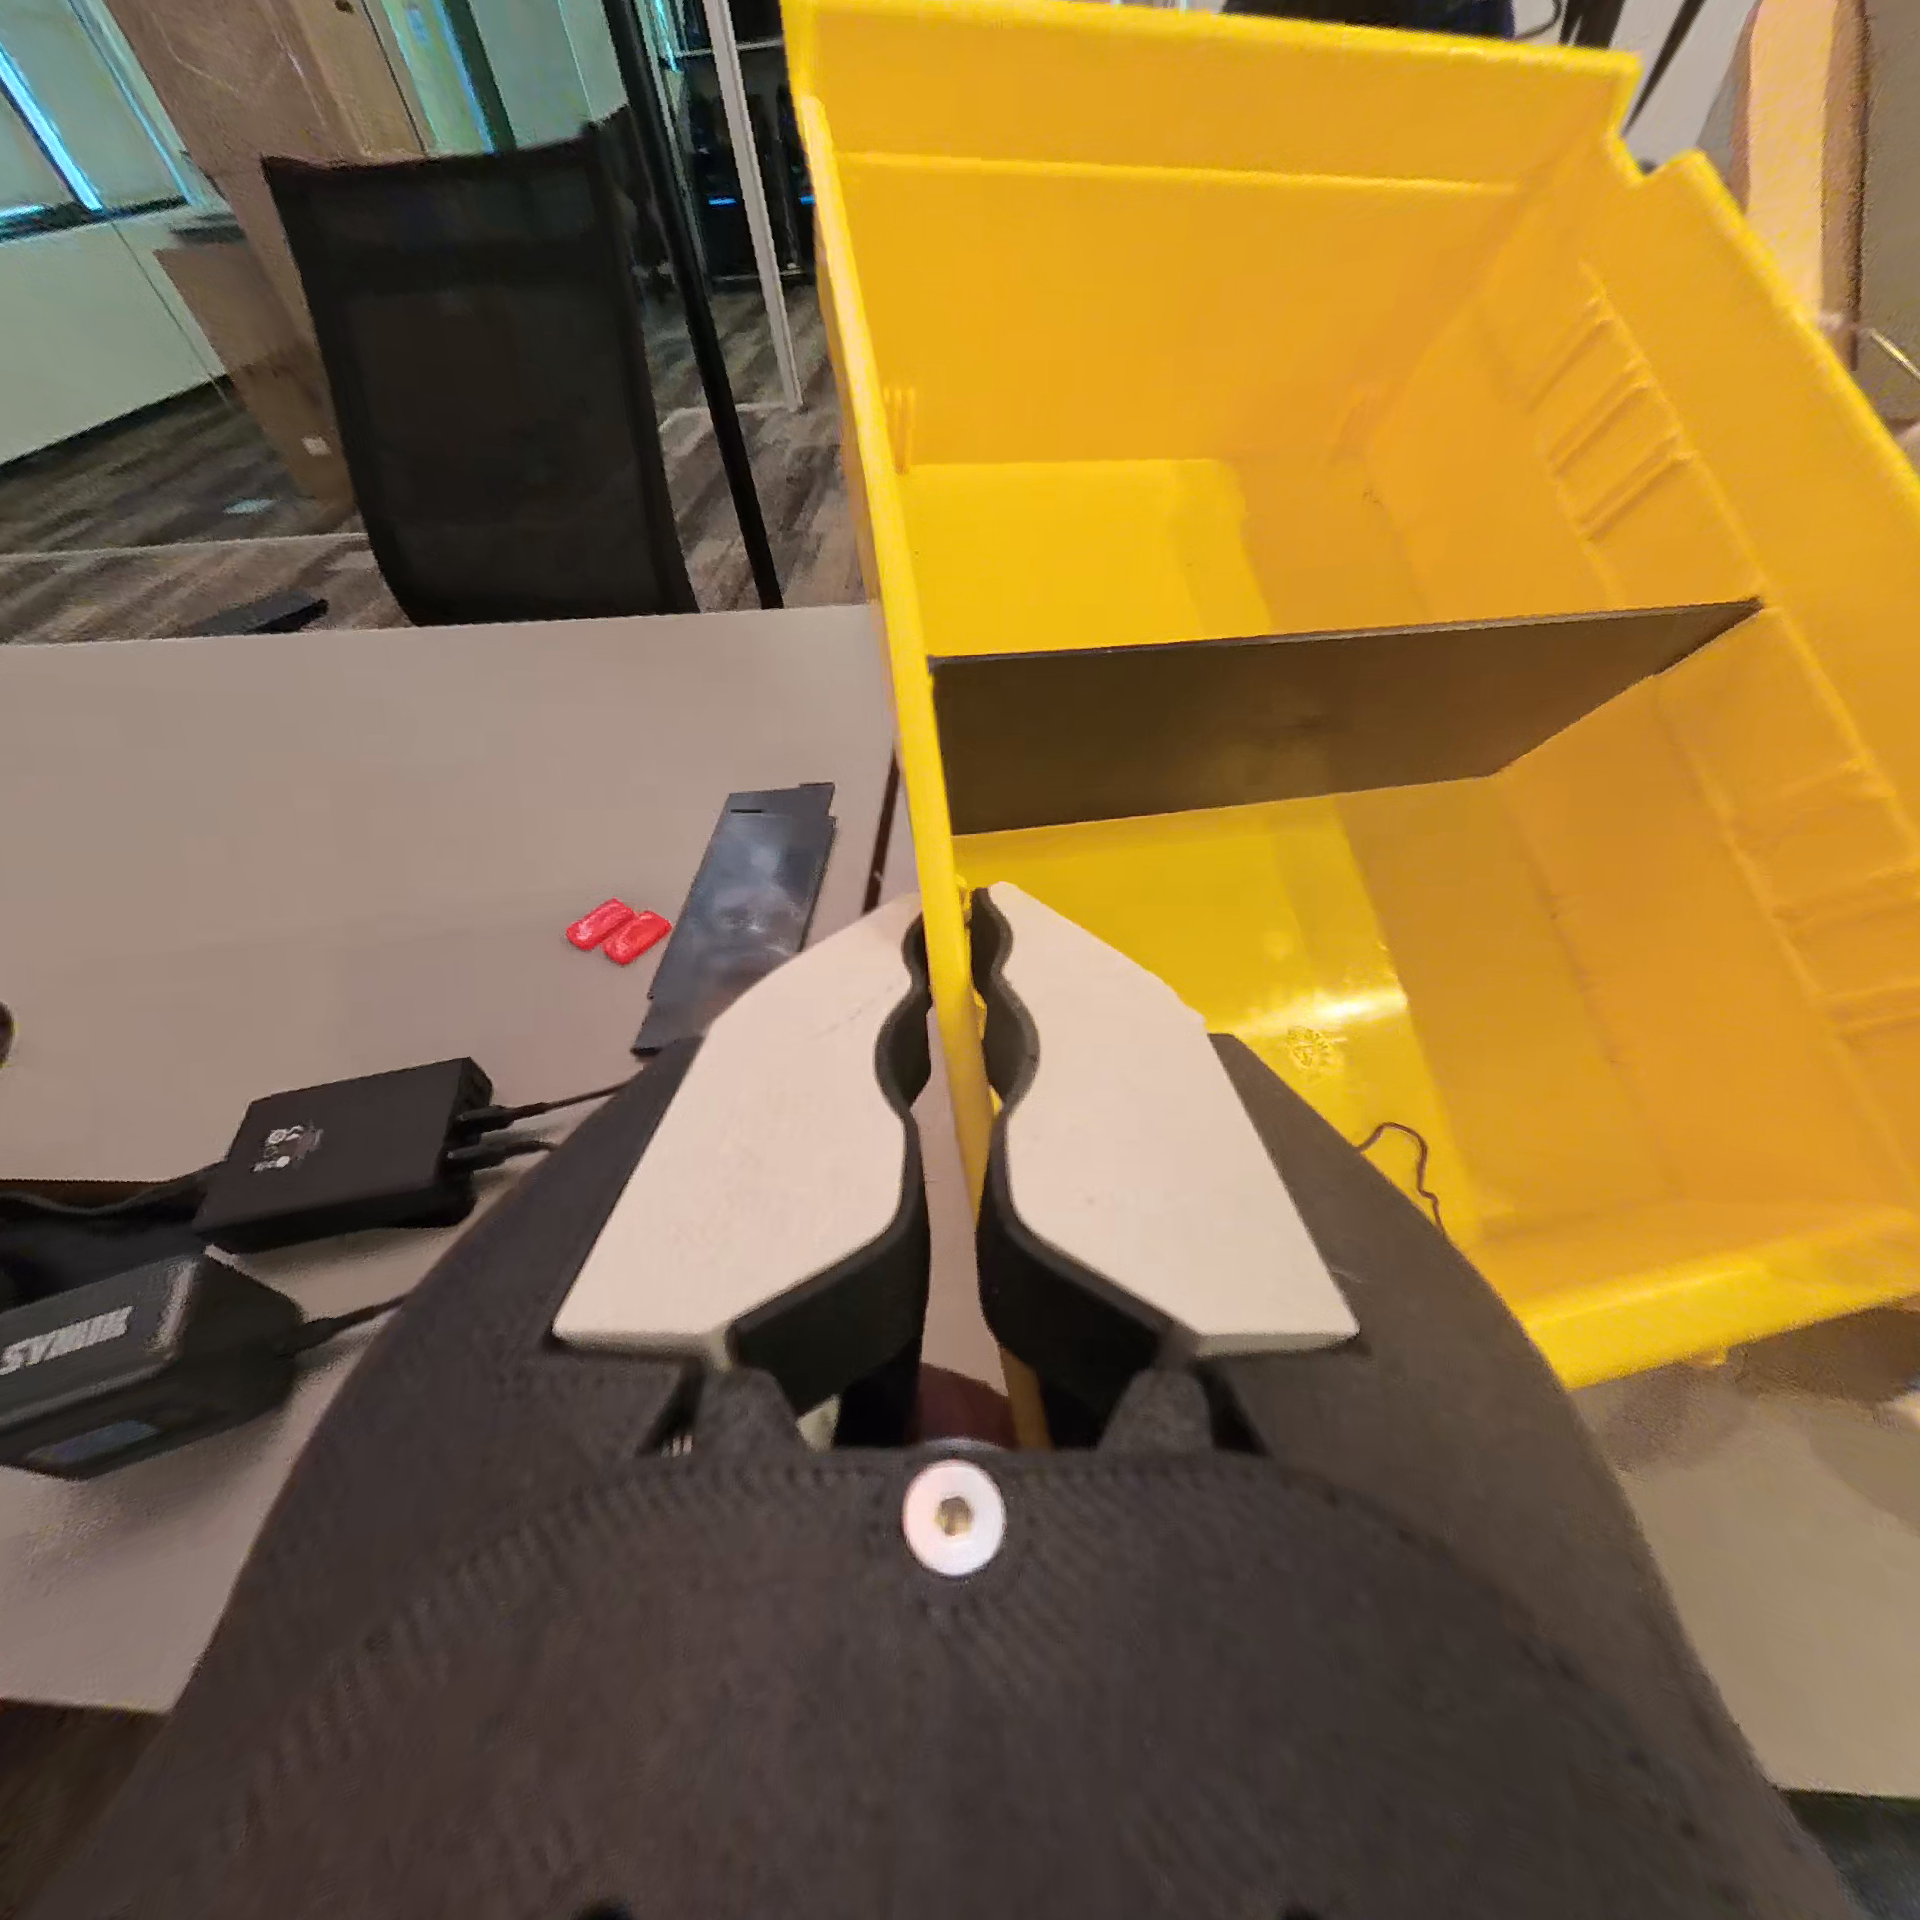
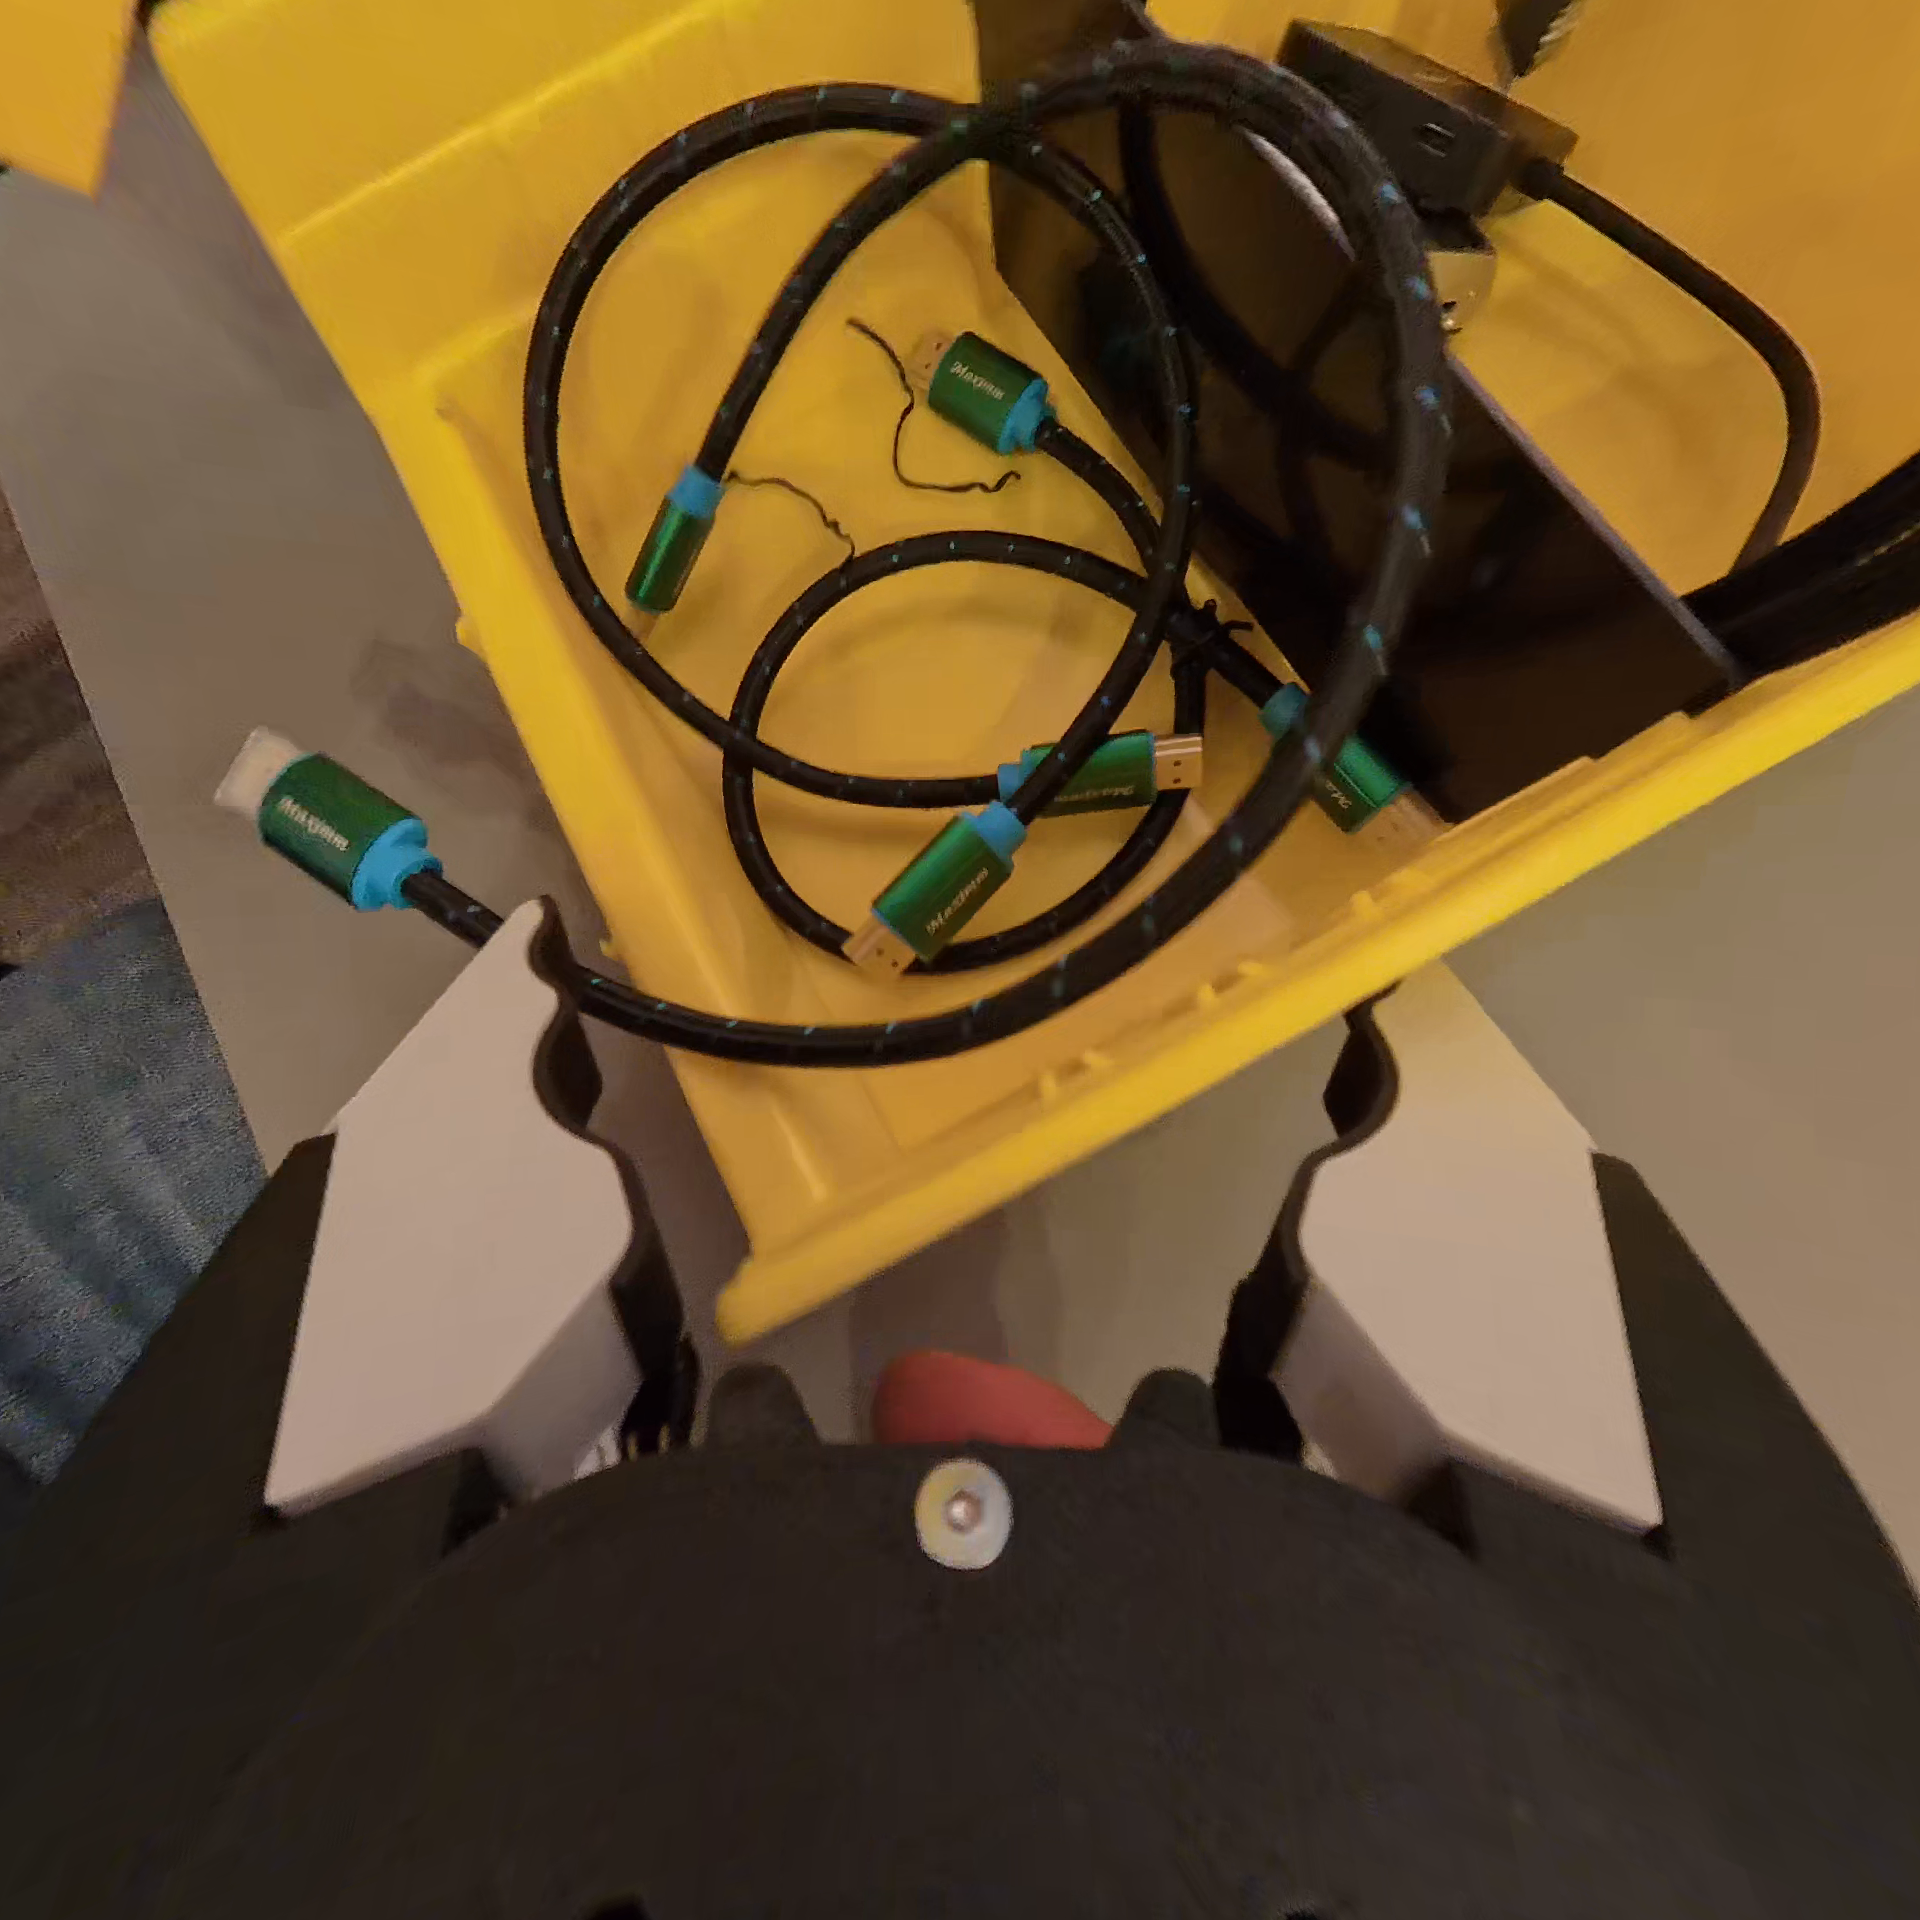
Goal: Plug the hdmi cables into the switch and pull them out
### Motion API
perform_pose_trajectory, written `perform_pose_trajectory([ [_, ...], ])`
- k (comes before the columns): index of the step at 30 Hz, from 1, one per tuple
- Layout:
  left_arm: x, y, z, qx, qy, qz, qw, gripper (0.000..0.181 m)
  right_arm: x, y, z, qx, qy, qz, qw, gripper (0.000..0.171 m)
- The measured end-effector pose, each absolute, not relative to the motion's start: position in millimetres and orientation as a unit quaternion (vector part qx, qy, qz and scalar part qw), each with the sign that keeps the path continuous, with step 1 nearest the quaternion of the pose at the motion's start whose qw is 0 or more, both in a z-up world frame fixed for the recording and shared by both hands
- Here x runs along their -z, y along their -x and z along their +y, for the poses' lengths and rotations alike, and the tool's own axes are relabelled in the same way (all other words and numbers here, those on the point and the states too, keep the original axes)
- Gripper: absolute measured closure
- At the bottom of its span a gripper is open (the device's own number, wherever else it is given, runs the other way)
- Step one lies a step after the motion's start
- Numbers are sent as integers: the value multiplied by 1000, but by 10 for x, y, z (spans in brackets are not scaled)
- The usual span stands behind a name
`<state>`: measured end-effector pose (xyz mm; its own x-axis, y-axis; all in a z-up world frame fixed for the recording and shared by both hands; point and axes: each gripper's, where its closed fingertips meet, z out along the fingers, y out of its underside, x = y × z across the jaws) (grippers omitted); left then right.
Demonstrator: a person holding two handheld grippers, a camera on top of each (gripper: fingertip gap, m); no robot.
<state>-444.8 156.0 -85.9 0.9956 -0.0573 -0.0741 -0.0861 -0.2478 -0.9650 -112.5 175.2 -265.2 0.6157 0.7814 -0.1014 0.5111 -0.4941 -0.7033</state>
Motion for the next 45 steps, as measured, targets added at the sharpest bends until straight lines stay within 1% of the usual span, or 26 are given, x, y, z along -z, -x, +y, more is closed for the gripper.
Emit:
perform_pose_trajectory([
  [3, 748, 4531, 1497, -12, 782, 33, 622, 177, 2651, 1446, 1684, -266, 832, -386, 296, 40],
  [5, 663, 4569, 1453, -12, 776, 29, 630, 177, 2648, 1649, 1622, -296, 820, -394, 291, 37],
  [7, 573, 4591, 1407, -19, 769, 27, 639, 177, 2704, 1761, 1495, -311, 807, -427, 265, 52],
  [9, 489, 4570, 1364, -19, 763, 29, 646, 177, 2693, 1757, 1475, -326, 808, -419, 256, 44],
  [10, 450, 4536, 1347, -15, 760, 32, 648, 177, 2639, 1719, 1499, -333, 806, -411, 266, 44],
  [13, 354, 4325, 1325, 8, 753, 49, 656, 177, 2343, 1486, 1598, -342, 799, -383, 312, 38],
  [16, 292, 3954, 1353, 44, 746, 76, 660, 177, 1898, 1168, 1636, -364, 783, -342, 370, 31],
  [20, 328, 3273, 1440, 95, 745, 134, 646, 177, 1392, 641, 1458, -375, 751, -310, 447, 31],
  [23, 424, 2734, 1504, 117, 748, 179, 628, 177, 1066, 207, 1247, -370, 718, -276, 521, 35],
  [26, 538, 2175, 1601, 135, 752, 223, 606, 178, 907, -71, 985, -335, 686, -277, 583, 34],
  [28, 617, 1783, 1663, 143, 752, 253, 592, 178, 915, -138, 802, -322, 682, -284, 592, 29],
  [32, 810, 1018, 1730, 165, 748, 312, 562, 177, 1040, -241, 630, -310, 699, -260, 590, 27],
  [34, 954, 697, 1755, 170, 750, 332, 546, 177, 1228, -365, 690, -261, 734, -239, 579, 11],
  [36, 1107, 466, 1786, 175, 755, 342, 531, 176, 1441, -557, 755, -208, 768, -234, 559, 13],
  [37, 1188, 377, 1801, 181, 760, 343, 521, 176, 1511, -657, 788, -197, 779, -223, 551, 18],
  [41, 1521, 140, 1820, 193, 778, 346, 488, 175, 1810, -923, 869, -189, 825, -190, 498, 30],
  [45, 1870, 46, 1739, 206, 803, 348, 437, 165, 2096, -1015, 891, -178, 854, -192, 450, 30],
])
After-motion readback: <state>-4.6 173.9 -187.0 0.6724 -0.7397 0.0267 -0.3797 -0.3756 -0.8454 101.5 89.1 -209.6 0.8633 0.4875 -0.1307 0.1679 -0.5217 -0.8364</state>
